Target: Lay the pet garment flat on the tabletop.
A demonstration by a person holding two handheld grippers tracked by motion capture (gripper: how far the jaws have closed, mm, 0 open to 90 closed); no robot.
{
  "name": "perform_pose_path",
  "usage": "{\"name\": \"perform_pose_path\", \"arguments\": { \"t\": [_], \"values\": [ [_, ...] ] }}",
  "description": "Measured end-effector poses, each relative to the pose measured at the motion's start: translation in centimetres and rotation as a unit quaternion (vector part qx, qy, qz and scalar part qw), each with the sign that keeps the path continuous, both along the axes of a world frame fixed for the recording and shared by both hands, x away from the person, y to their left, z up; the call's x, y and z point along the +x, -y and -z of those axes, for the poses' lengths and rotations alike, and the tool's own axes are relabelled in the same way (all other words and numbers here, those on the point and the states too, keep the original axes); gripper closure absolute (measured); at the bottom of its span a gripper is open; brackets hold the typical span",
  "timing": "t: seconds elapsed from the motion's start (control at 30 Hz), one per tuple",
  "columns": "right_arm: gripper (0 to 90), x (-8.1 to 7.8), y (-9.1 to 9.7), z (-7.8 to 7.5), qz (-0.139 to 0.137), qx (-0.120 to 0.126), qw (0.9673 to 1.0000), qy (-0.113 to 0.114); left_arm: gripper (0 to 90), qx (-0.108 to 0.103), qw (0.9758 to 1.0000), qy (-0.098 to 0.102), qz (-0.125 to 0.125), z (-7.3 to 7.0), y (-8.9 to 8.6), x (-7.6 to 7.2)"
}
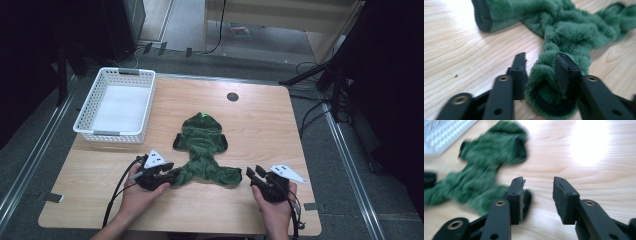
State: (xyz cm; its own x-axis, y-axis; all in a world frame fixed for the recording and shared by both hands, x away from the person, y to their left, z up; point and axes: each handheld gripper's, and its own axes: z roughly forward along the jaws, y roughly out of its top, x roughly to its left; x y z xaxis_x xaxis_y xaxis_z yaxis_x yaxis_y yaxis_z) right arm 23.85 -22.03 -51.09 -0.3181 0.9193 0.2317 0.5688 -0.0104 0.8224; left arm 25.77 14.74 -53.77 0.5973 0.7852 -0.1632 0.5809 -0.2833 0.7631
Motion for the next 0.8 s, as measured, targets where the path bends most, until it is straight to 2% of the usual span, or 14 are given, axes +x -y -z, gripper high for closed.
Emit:
{"name": "perform_pose_path", "arguments": {
  "t": [0.03, 0.07, 0.17, 0.23, 0.33, 0.4, 0.43, 0.5, 0.57, 0.6, 0.67, 0.73, 0.8],
  "values": [
    [58.4, -0.1, 0.5, -0.2, 0.008, 0.009, 0.9999, 0.003, 56.5, -0.004, 1.0000, -0.003, -0.003, -0.2, -0.2, 0.0],
    [56.8, 0.0, 0.7, -0.4, 0.004, 0.019, 0.9998, 0.007, 51.4, -0.006, 0.9999, -0.006, -0.007, -0.3, -0.2, -0.1],
    [50.3, 0.3, -0.1, -0.3, -0.028, 0.038, 0.9989, 0.002, 41.7, -0.011, 0.9998, -0.011, -0.011, -0.3, -0.1, -0.6],
    [44.5, 0.5, -1.7, 0.2, -0.056, 0.027, 0.9980, -0.012, 37.2, -0.012, 0.9998, -0.013, -0.007, -0.2, 0.2, -0.8],
    [40.1, 1.0, -4.0, 1.4, -0.089, -0.008, 0.9950, -0.046, 34.2, 0.006, 0.9999, -0.011, -0.008, 0.3, 0.6, -0.9],
    [44.6, 0.9, -5.1, 2.0, -0.096, -0.050, 0.9929, -0.050, 40.8, 0.022, 0.9997, -0.004, -0.005, 0.4, 0.7, -1.1],
    [53.3, 0.7, -5.5, 2.4, -0.097, -0.077, 0.9910, -0.049, 50.2, 0.024, 0.9997, -0.002, -0.002, 0.4, 0.7, -1.2],
    [63.0, 0.6, -5.6, 2.6, -0.103, -0.088, 0.9895, -0.050, 64.3, 0.043, 0.9991, 0.004, -0.003, 0.4, 0.6, -1.2],
    [77.2, 0.6, -5.3, 2.8, -0.104, -0.107, 0.9876, -0.051, 78.3, 0.050, 0.9987, 0.007, -0.004, 0.4, 0.4, -1.2],
    [80.7, 0.7, -5.1, 2.8, -0.103, -0.109, 0.9876, -0.048, 84.9, 0.065, 0.9977, 0.010, -0.012, 0.4, 0.2, -1.1],
    [89.0, 0.7, -4.6, 2.7, -0.089, -0.110, 0.9886, -0.050, 87.8, 0.057, 0.9981, 0.008, -0.019, 0.5, -0.4, -0.9],
    [90.0, 0.7, -4.1, 2.5, -0.077, -0.116, 0.9890, -0.049, 88.5, 0.058, 0.9980, 0.008, -0.024, 0.6, -1.0, -0.7],
    [88.5, 0.6, -3.7, 2.5, -0.090, -0.095, 0.9899, -0.055, 87.6, 0.049, 0.9984, 0.002, -0.027, 0.5, -1.2, -0.6]
  ]
}}
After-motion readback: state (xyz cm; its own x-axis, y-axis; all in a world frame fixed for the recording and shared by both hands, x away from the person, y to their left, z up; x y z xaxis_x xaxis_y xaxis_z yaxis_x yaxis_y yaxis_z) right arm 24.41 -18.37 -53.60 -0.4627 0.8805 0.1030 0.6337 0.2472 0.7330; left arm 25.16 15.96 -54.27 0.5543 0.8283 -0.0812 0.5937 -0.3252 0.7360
